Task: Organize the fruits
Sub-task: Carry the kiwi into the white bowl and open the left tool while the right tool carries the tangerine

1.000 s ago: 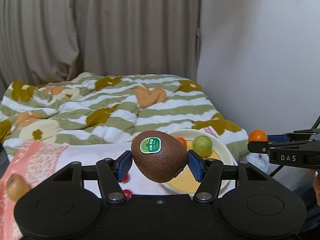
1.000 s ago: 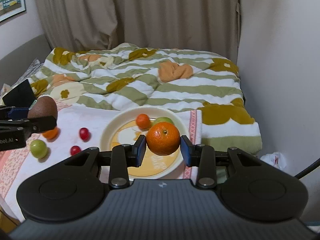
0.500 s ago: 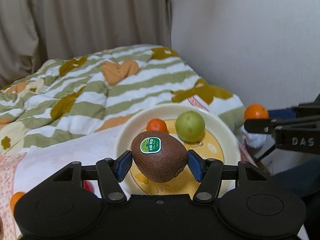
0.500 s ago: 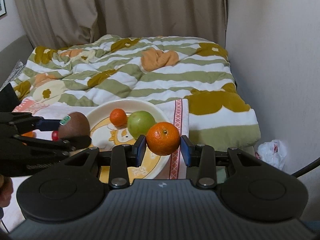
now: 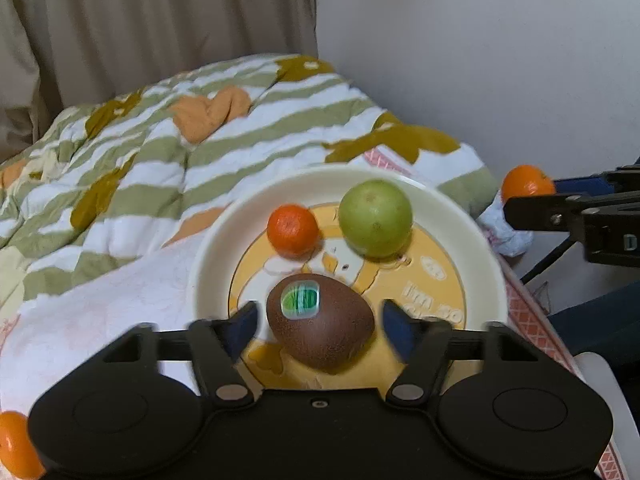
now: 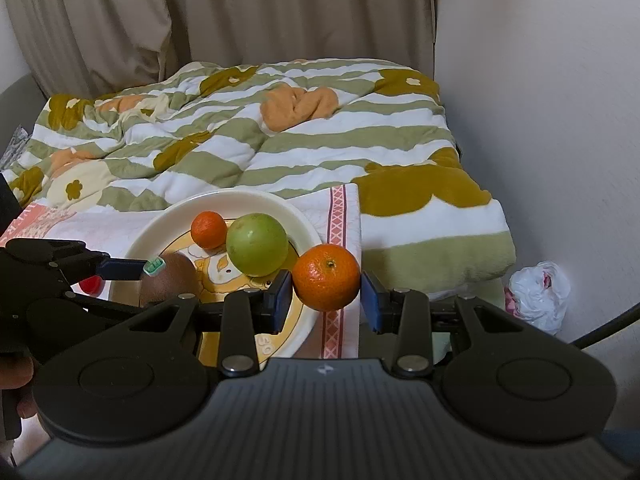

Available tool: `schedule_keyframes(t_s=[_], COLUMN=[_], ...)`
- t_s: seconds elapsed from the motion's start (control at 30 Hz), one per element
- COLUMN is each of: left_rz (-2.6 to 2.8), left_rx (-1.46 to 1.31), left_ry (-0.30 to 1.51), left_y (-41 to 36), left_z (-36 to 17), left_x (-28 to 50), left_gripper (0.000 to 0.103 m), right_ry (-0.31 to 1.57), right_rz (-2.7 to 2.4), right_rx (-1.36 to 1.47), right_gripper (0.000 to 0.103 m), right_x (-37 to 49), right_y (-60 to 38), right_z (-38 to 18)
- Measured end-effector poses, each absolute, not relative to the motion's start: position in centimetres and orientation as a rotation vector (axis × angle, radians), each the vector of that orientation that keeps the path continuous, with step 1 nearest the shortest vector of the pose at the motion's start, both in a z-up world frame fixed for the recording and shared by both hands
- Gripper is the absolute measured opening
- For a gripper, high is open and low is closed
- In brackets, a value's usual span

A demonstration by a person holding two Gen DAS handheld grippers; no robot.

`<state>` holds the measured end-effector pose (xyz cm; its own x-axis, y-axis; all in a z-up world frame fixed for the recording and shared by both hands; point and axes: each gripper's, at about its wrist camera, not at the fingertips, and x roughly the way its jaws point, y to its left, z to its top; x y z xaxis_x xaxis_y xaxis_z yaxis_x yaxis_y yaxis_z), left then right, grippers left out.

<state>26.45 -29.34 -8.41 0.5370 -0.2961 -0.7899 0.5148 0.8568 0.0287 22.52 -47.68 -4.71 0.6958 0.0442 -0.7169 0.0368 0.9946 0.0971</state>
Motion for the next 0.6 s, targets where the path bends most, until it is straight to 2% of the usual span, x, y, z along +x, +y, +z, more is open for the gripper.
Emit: schedule_keyframes(t_s=[0.03, 0.07, 0.6], left_rz=[-0.486, -0.484, -0.383], left_rx=[0.275, 0.280, 0.206], left_ry=[0.857, 0.839, 0.786], left_y=[-29.2, -29.2, -25.0], left_z=[-8.0, -7.7, -3.3], left_x=[26.2, 26.0, 23.3], left_gripper=[0.093, 0.095, 0.096], right_ry=[0.801, 0.801, 0.809], right_rz=[0.004, 0.004, 0.121], right_rx=[0.107, 0.107, 0.036], right_gripper=[0.053, 0.053, 0.053], right_x=[22.5, 22.5, 23.3], right_y=[-47.7, -47.6, -44.8], right_z=[-4.7, -4.6, -4.3])
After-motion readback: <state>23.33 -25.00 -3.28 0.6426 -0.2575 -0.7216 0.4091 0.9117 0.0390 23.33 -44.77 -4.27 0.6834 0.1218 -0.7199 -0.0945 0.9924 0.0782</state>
